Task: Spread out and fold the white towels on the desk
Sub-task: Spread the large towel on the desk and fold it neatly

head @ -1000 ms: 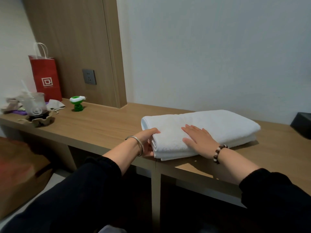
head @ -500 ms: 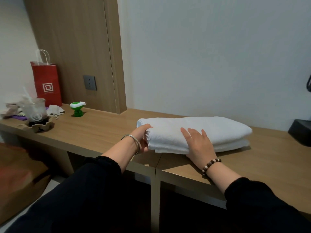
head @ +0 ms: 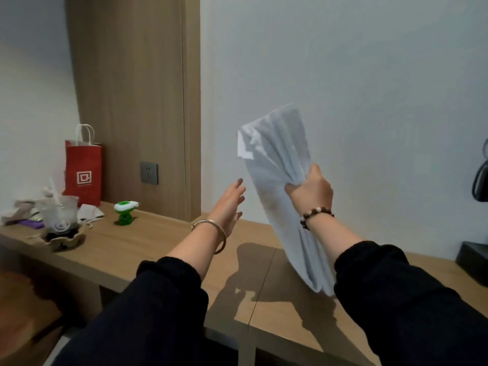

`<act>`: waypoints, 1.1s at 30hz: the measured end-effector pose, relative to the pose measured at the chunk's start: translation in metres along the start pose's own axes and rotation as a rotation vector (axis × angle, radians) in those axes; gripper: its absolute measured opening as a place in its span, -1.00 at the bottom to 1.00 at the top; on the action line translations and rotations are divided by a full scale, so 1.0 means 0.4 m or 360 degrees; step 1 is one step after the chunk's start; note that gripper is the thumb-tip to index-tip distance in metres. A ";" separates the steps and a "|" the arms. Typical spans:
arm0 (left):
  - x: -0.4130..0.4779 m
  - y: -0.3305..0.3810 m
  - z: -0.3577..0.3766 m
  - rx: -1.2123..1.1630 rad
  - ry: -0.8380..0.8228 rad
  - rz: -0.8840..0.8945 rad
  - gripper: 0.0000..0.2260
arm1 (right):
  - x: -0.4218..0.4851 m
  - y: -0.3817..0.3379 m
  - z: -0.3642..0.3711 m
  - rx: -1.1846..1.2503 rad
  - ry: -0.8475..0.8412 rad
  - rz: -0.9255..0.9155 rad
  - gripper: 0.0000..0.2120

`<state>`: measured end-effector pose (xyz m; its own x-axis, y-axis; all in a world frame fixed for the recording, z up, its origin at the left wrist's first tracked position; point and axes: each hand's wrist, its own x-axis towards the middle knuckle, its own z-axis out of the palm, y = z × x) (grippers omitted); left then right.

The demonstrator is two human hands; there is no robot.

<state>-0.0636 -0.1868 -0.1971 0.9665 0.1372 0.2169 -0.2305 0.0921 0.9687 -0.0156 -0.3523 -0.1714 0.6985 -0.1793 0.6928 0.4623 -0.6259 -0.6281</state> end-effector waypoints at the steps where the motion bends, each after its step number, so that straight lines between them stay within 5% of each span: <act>1: 0.008 0.011 0.015 0.0256 -0.0030 0.0098 -0.56 | 0.022 -0.018 -0.005 0.0174 0.0057 0.0185 -0.67; 7: 0.014 -0.054 0.065 0.1850 -0.0072 0.0489 -0.42 | -0.005 0.040 0.032 0.1256 0.0172 0.1341 -0.66; 12: -0.055 -0.253 0.074 0.2429 -0.0492 0.0148 -0.36 | -0.175 0.243 0.078 0.0896 -0.0160 0.1960 -0.49; 17: -0.099 -0.359 0.090 0.2800 -0.0379 0.0443 -0.37 | -0.241 0.357 0.035 0.1032 -0.0548 0.2082 -0.57; 20: -0.096 -0.371 0.081 0.2846 -0.0384 0.0553 -0.38 | -0.236 0.353 -0.042 0.0185 -0.1039 0.1658 -0.42; 23: -0.089 -0.377 0.065 0.2843 -0.0426 0.0631 -0.40 | -0.209 0.331 -0.062 -0.0787 -0.0718 0.0471 -0.52; 26: -0.080 -0.369 0.045 0.2821 -0.0494 0.0693 -0.42 | -0.202 0.261 -0.011 -0.0724 -0.0632 -0.0246 -0.73; 29: -0.072 -0.343 -0.009 0.2771 -0.0528 0.0733 -0.47 | -0.247 0.270 0.065 -0.0762 -0.1182 -0.0438 -0.70; 33: -0.082 -0.314 -0.132 0.2670 -0.0212 0.0739 -0.60 | -0.279 0.293 0.094 -0.0700 -0.1068 -0.0427 -0.69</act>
<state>-0.0724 -0.1507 -0.3324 0.8813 -0.2291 0.4132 -0.1937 -0.9729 -0.1263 -0.0188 -0.3772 -0.3357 0.8359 0.4192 0.3543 0.5010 -0.8463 -0.1809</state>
